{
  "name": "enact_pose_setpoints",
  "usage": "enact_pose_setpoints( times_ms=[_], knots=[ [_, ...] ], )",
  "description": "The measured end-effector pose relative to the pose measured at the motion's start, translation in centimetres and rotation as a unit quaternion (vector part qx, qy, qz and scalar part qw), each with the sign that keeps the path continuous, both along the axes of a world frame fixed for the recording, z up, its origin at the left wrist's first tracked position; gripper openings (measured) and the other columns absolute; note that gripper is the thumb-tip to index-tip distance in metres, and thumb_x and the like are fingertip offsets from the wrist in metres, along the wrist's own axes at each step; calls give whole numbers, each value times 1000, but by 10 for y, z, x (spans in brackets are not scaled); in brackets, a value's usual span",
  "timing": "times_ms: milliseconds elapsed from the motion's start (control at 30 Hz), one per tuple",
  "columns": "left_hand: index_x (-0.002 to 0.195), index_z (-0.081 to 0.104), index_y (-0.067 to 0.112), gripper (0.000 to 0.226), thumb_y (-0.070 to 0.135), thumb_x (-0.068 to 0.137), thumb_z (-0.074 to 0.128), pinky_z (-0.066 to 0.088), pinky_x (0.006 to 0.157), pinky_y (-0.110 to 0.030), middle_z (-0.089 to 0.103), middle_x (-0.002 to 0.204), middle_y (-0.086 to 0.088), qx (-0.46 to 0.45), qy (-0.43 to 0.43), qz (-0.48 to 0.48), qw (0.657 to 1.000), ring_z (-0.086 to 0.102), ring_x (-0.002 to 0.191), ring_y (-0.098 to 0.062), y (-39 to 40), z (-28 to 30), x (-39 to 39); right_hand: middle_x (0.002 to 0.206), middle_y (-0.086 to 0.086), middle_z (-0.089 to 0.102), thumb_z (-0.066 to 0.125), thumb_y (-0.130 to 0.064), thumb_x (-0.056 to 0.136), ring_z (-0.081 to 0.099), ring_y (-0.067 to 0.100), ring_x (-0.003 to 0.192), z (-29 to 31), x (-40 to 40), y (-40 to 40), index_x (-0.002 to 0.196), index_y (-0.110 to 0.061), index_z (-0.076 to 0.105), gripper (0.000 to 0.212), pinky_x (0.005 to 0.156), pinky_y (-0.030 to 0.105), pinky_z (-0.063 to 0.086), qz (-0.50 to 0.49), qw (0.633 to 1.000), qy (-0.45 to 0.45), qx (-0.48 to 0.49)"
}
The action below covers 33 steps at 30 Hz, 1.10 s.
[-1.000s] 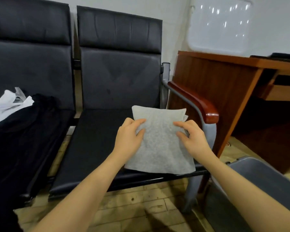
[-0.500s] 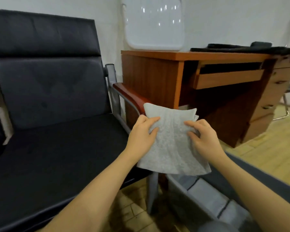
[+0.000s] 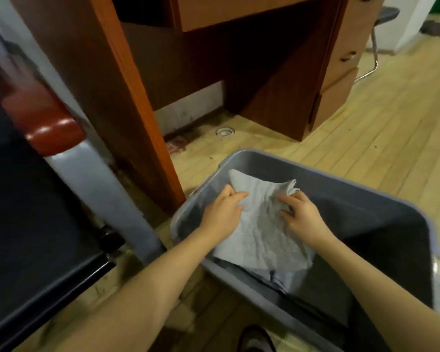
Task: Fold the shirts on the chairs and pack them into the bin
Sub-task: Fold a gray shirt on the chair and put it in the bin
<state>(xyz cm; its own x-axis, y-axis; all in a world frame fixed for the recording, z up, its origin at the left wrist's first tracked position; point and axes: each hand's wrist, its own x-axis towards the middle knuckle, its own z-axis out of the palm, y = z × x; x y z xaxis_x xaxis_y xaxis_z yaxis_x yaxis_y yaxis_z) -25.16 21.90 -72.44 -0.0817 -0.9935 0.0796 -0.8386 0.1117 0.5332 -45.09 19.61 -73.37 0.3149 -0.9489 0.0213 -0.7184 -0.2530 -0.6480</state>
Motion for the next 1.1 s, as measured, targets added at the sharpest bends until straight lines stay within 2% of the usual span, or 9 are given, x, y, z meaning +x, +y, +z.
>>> enact_pose_setpoints(
  times_ms=[67, 133, 267, 400, 500, 667, 867, 967, 1100],
  knots=[
    [137, 48, 19, 40, 16, 97, 48, 45, 85, -41, 41, 106, -3, 35, -30, -18, 999, 52, 98, -26, -16, -31, -9, 127, 10, 44, 52, -6, 94, 48, 27, 114, -34, -6, -6, 138, -9, 47, 44, 92, 18, 31, -21, 999, 2, 40],
    [136, 49, 18, 40, 13, 97, 49, 44, 86, -39, 44, 109, -8, 54, -53, -30, 997, 52, 99, -28, -32, -58, -16, 131, 12, 42, 50, -3, 94, 48, 30, 116, -66, -11, -9, 138, -7, 47, 44, 86, 13, 29, -54, 996, -5, 64],
    [135, 50, 17, 38, 10, 97, 44, 42, 89, -35, 46, 123, -12, 96, -83, -45, 991, 50, 109, -30, -69, -101, -27, 126, 15, 44, 50, 0, 93, 48, 29, 113, -120, -12, -17, 136, -5, 49, 43, 84, 9, 27, -113, 989, -15, 96],
    [144, 34, 20, 45, 21, 100, 41, 37, 96, -40, 35, 132, -12, 138, -219, -76, 963, 39, 119, -32, -94, -133, -23, 139, 14, 32, 45, -14, 97, 43, 37, 119, -153, -13, -32, 141, -14, 40, 44, 90, 41, 46, -143, 977, 72, 139],
    [148, 26, 19, 50, 33, 100, 37, 31, 100, -41, 31, 139, -11, 142, -299, -95, 939, 33, 124, -32, -95, -139, -14, 149, 13, 18, 44, -24, 100, 29, 37, 132, -158, -13, -39, 147, -21, 27, 50, 91, 46, 45, -125, 967, 141, 173],
    [148, 25, 18, 51, 34, 100, 35, 27, 102, -38, 29, 146, -9, 89, -305, -102, 943, 33, 127, -30, -76, -109, -5, 146, 11, 25, 43, -33, 100, 29, 32, 133, -135, -4, -37, 147, -19, 28, 51, 96, 45, 46, -90, 976, 156, 125],
    [147, 28, 20, 49, 34, 101, 35, 21, 107, -35, 27, 151, -5, 18, -267, -57, 962, 31, 134, -24, -31, -29, 7, 139, 10, 35, 46, -31, 99, 37, 31, 125, -70, 19, -14, 139, -13, 39, 44, 93, 44, 46, -59, 992, 109, 33],
    [145, 30, 22, 47, 34, 100, 35, 22, 105, -33, 31, 148, -2, -18, -260, -22, 965, 32, 134, -21, -3, 15, 19, 134, 8, 39, 46, -30, 99, 40, 29, 121, -31, 32, 1, 133, -15, 44, 38, 87, 42, 48, -38, 996, 76, -8],
    [143, 36, 23, 45, 34, 100, 37, 23, 102, -31, 38, 145, 1, -69, -252, 22, 965, 36, 131, -18, 37, 72, 39, 132, 5, 42, 45, -28, 99, 43, 24, 119, 23, 52, 22, 135, -14, 44, 39, 76, 32, 46, 0, 996, 56, -75]
  ],
)
